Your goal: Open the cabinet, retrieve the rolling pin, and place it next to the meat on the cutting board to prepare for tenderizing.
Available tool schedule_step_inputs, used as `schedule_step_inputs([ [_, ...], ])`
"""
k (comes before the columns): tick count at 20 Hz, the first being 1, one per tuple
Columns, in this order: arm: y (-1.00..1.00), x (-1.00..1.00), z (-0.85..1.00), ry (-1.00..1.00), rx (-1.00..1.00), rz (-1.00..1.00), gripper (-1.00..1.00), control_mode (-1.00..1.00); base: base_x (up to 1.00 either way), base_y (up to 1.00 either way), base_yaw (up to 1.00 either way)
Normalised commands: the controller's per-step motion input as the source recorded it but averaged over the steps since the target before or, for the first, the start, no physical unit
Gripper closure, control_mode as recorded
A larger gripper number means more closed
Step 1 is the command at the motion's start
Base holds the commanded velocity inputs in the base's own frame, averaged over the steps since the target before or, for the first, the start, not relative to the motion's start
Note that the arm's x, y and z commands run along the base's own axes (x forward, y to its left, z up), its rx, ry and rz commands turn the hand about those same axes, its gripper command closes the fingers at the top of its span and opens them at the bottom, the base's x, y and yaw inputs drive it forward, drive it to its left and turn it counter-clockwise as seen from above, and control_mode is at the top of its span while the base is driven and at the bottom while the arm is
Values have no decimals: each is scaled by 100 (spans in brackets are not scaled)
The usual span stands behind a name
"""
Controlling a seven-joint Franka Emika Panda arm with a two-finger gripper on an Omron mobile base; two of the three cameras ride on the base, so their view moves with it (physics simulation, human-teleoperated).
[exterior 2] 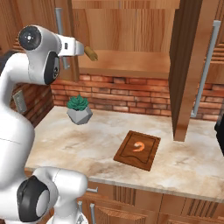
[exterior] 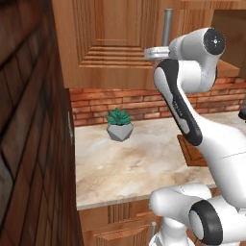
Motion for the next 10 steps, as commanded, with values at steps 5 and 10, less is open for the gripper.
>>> schedule_step_inputs([
  [5, 4, -64, -7, 0, -1, -3, 100, -100, 0, 0, 0],
  [10, 1, -77, -20, 0, -1, -1, 100, -100, 0, 0, 0],
])
